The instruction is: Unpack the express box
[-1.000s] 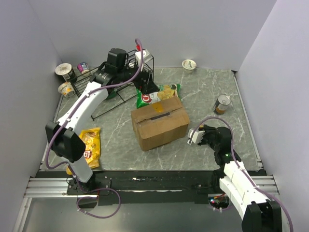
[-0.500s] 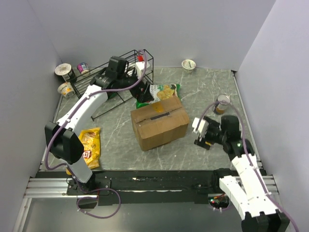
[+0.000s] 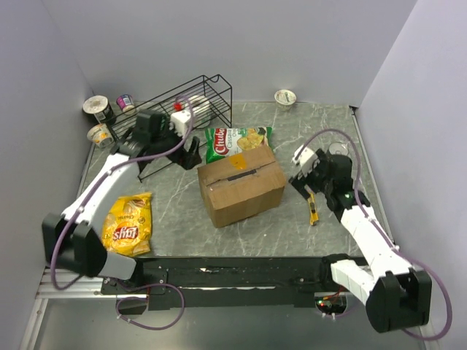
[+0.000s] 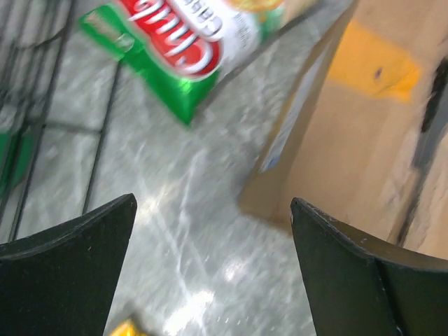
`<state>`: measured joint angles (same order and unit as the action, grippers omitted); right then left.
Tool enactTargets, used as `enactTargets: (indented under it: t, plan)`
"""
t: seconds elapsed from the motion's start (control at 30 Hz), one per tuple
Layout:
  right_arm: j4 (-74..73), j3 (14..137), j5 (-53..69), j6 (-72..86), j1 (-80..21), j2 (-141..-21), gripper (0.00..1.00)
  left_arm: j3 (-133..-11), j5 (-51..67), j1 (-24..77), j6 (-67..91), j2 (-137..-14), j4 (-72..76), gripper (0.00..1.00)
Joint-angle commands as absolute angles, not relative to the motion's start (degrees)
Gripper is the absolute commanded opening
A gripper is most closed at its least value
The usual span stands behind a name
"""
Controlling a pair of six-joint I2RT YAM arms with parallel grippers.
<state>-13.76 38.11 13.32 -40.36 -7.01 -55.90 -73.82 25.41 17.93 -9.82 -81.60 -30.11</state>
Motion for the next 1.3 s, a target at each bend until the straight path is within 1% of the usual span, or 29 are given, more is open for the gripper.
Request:
enactTargets:
  t: [0.0, 0.03, 0.13, 0.2, 0.37, 0.4, 0.47, 0.5, 0.57, 0.6, 0.7, 0.73, 0.77, 0.8, 0.87, 0.97, 1.13, 1.23, 1.27]
  plan:
    - [-5.69, 46.83, 1.68, -27.29, -7.29, -61.42, 1.00, -65.94, 20.66, 16.61, -10.37, -71.73, -23.30, 0.96]
    - [-6.50, 49.19, 0.63, -25.25, -7.38, -62.65, 1.00, -62.61, 20.13, 16.52, -10.81, -69.28, -22.77, 0.97]
    - [-6.85, 49.92, 0.52, -21.27, -7.21, -63.99, 1.00, -57.40, 18.29, 16.26, -9.76, -65.50, -20.92, 0.97]
    - [-8.43, 50.79, 4.12, -20.66, -7.38, -63.63, 1.00, -55.21, 17.05, 16.00, -9.23, -64.08, -20.31, 0.97]
    - [-15.99, 56.59, 5.53, -18.55, -7.38, -66.27, 1.00, -49.84, 16.53, 15.12, -8.09, -61.26, -20.30, 0.96]
    - [-17.48, 58.86, 7.63, -17.94, -7.38, -66.88, 1.00, -48.53, 16.52, 14.94, -7.65, -60.65, -20.04, 0.96]
    - [-23.79, 62.03, 15.77, -18.80, -6.95, -68.37, 1.00, -47.20, 16.61, 14.24, -7.38, -60.21, -19.60, 0.97]
    - [-26.17, 65.18, 25.57, -21.16, -6.94, -68.81, 1.00, -46.33, 17.22, 14.06, -7.38, -60.12, -19.69, 0.97]
    - [-30.65, 67.84, 34.06, -22.67, -6.94, -69.52, 1.00, -45.88, 17.66, 13.54, -7.03, -59.94, -19.60, 0.96]
    - [-32.07, 70.46, 41.85, -22.94, -7.38, -69.87, 1.00, -45.97, 18.10, 13.36, -6.94, -59.94, -19.69, 0.96]
    - [-38.39, 76.09, 48.76, -24.43, -9.74, -72.77, 0.99, -47.71, 19.94, 13.18, -7.47, -59.94, -19.95, 0.96]
    - [-39.80, 77.24, 52.43, -25.74, -10.71, -73.99, 0.99, -48.51, 20.82, 13.01, -7.82, -60.20, -20.04, 0.96]
    - [-43.38, 78.30, 53.60, -29.49, -11.94, -74.70, 0.99, -50.95, 22.31, 13.01, -8.52, -60.47, -20.56, 0.96]
    - [-44.90, 80.05, 53.87, -31.71, -14.74, -75.93, 0.99, -52.28, 25.02, 13.01, -8.61, -61.43, -20.65, 0.96]
    - [-47.79, 80.77, 52.30, -37.06, -17.22, -76.90, 0.98, -56.83, 28.63, 13.01, -8.09, -62.83, -20.22, 0.97]
    - [-48.08, 79.81, 48.52, -40.86, -21.17, -78.57, 0.98, -62.55, 35.58, 13.44, -6.95, -68.35, -18.56, 0.97]
    - [-48.95, 79.54, 47.03, -44.02, -23.99, -81.47, 0.96, -69.42, 37.70, 15.99, -5.45, -75.05, -17.93, 0.96]
    - [-48.43, 76.21, 43.25, -46.75, -24.96, -81.12, 0.93, -72.94, 36.83, 19.41, -8.95, -77.86, -20.47, 0.96]
    - [-48.60, 74.29, 42.20, -47.89, -25.66, -80.95, 0.90, -73.91, 35.52, 20.47, -11.14, -79.26, -21.44, 0.96]
